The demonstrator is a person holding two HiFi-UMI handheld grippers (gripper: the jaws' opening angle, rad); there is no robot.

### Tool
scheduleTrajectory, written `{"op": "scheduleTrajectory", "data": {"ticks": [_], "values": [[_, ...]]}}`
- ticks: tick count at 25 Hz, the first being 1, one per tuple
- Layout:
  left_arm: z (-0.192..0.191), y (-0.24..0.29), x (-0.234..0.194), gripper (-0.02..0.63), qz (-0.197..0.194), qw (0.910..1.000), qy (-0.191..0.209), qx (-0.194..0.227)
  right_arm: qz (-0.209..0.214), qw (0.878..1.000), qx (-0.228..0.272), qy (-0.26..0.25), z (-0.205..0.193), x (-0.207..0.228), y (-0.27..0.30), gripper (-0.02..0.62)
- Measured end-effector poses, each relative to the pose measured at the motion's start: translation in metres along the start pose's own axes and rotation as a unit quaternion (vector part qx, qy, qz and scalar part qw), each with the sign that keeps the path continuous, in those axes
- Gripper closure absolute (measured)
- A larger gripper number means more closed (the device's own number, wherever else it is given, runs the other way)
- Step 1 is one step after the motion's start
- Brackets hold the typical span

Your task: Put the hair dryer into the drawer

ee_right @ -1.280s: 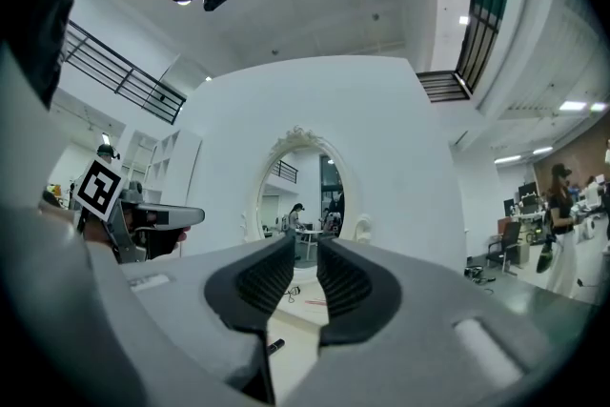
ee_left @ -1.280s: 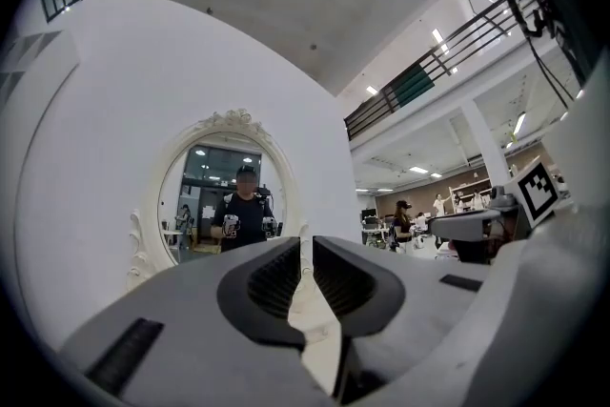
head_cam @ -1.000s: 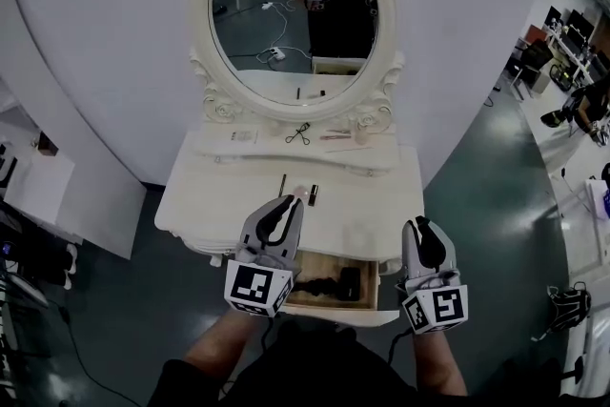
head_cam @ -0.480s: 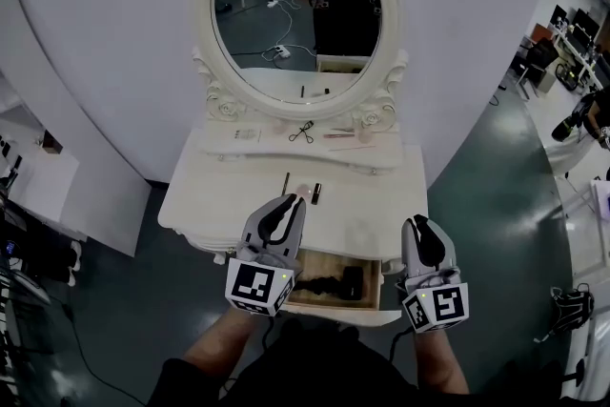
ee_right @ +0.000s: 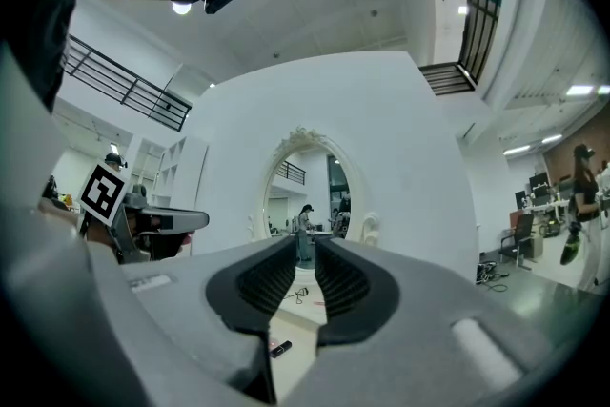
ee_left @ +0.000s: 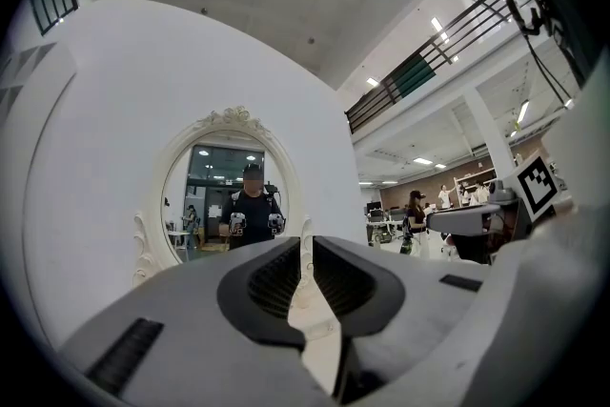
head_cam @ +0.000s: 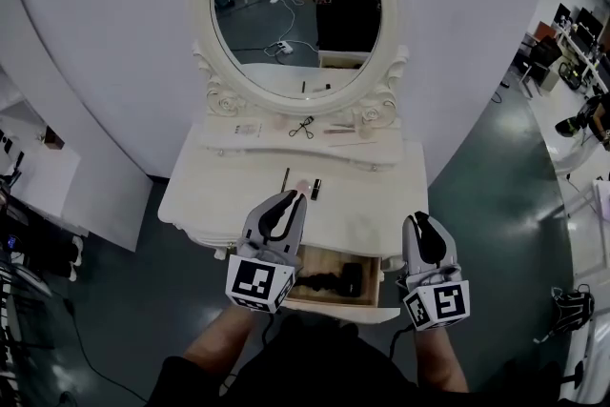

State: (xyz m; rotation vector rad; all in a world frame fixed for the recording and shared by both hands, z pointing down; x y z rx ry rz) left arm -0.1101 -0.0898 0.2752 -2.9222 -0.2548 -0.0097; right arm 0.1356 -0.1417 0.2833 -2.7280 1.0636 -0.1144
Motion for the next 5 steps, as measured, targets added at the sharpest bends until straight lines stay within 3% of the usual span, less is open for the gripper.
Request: {"op": "scheduleTrajectory", "data": {"ticks": [5], "values": [[-0.0045,0.0007,0.0055,0.566,-0.001,1.0000,0.005,-0.005,0.001,1.000,-0.002,0.007,-0.0028,0.0054,-0.0026,0.534]]}}
Point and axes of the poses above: the fingertips, and each gripper's own axes: y forward along the fingers, x to its right, z out of its top, the point moved 6 cm from there along -y, backward along the fingers, and after that the axes turned 7 degrees about x, right-handed, at the moved point
